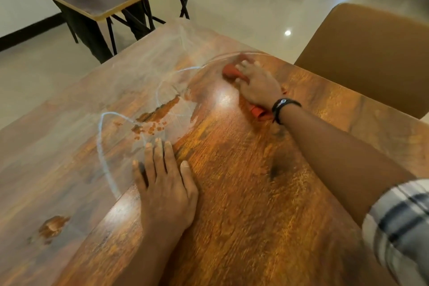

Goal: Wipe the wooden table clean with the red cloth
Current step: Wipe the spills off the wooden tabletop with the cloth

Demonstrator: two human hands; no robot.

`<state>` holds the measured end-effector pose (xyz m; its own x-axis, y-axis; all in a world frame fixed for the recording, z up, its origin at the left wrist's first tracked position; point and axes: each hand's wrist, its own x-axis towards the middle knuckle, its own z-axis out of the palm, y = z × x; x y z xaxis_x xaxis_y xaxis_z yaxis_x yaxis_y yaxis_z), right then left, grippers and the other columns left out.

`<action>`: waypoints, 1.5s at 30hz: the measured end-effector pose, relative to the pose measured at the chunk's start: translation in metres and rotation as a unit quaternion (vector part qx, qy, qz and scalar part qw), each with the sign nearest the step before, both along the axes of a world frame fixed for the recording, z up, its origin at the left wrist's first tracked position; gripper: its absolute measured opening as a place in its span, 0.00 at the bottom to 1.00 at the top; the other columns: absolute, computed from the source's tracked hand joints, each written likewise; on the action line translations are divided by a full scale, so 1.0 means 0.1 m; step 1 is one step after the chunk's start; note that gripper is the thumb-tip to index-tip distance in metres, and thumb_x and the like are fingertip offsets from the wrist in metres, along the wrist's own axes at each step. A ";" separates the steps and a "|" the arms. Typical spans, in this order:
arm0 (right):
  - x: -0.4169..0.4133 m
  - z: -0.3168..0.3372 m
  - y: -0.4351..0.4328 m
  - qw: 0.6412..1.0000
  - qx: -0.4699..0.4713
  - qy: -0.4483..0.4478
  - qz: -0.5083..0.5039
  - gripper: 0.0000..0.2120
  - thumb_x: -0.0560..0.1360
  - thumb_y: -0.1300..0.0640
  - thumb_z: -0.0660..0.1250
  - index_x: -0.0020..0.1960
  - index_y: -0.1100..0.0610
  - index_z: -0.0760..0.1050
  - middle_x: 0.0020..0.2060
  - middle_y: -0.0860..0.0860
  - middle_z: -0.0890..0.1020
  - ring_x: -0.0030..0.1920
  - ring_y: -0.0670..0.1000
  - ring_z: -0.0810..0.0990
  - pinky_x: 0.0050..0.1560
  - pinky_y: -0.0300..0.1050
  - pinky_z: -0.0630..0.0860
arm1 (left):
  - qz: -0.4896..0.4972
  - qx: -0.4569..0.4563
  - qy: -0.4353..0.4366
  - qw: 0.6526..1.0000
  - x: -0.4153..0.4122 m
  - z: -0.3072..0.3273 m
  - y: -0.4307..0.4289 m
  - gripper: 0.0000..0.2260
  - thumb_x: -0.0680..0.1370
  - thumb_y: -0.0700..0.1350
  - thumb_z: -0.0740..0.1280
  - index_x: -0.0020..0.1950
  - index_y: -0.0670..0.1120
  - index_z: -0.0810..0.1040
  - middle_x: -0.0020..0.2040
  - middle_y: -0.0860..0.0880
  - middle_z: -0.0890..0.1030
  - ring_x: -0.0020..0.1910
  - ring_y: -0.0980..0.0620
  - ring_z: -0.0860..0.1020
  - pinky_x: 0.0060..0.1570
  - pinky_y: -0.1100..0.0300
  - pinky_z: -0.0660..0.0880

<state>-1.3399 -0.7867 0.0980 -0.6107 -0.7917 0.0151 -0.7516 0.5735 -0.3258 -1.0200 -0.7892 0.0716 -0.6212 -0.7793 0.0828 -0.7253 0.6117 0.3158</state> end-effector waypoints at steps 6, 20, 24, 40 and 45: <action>-0.57 0.06 0.38 0.990 0.014 -0.022 -0.140 0.24 0.83 0.49 0.54 0.78 0.54 0.62 0.77 0.54 0.63 0.77 0.59 0.59 0.76 0.60 0.59 | 0.002 -0.002 -0.004 1.000 0.01 -0.03 -0.01 0.30 0.83 0.57 0.39 0.82 0.44 0.49 0.83 0.46 0.49 0.81 0.50 0.41 0.79 0.43 0.38; 0.33 0.00 -0.58 0.999 0.018 0.003 0.028 0.23 0.84 0.48 0.53 0.79 0.49 0.60 0.79 0.51 0.59 0.79 0.59 0.52 0.77 0.61 0.52 | 0.005 0.024 -0.018 1.000 0.00 0.00 -0.03 0.30 0.83 0.58 0.36 0.82 0.47 0.45 0.83 0.48 0.44 0.81 0.51 0.36 0.78 0.42 0.36; 1.31 -0.08 0.03 0.986 -0.018 -0.023 0.162 0.24 0.83 0.47 0.55 0.78 0.46 0.60 0.79 0.46 0.59 0.80 0.53 0.50 0.78 0.55 0.49 | 0.017 0.024 0.004 1.000 -0.01 0.05 0.00 0.31 0.83 0.59 0.38 0.82 0.45 0.46 0.83 0.47 0.46 0.81 0.50 0.39 0.78 0.43 0.37; 2.13 -0.05 0.28 0.991 -0.010 -0.022 0.131 0.24 0.84 0.48 0.55 0.79 0.49 0.60 0.80 0.50 0.57 0.80 0.55 0.49 0.80 0.54 0.47 | 0.094 0.146 0.305 0.936 0.68 0.29 -0.01 0.29 0.81 0.58 0.52 0.78 0.42 0.61 0.78 0.42 0.61 0.79 0.43 0.55 0.77 0.41 0.53; 2.61 -0.08 1.02 0.974 -0.011 -0.014 0.224 0.25 0.82 0.44 0.55 0.78 0.42 0.59 0.79 0.42 0.56 0.80 0.49 0.49 0.77 0.50 0.45 | 0.316 0.001 0.177 0.932 1.84 0.15 -0.54 0.30 0.79 0.58 0.54 0.72 0.38 0.66 0.72 0.34 0.68 0.77 0.33 0.57 0.75 0.37 0.47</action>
<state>-1.0786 -0.6843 0.0902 -0.2048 -0.9785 0.0224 -0.9152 0.1834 -0.3589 -0.8358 -0.8429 0.0866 0.0291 -0.9806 0.1938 -0.7904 0.0961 0.6050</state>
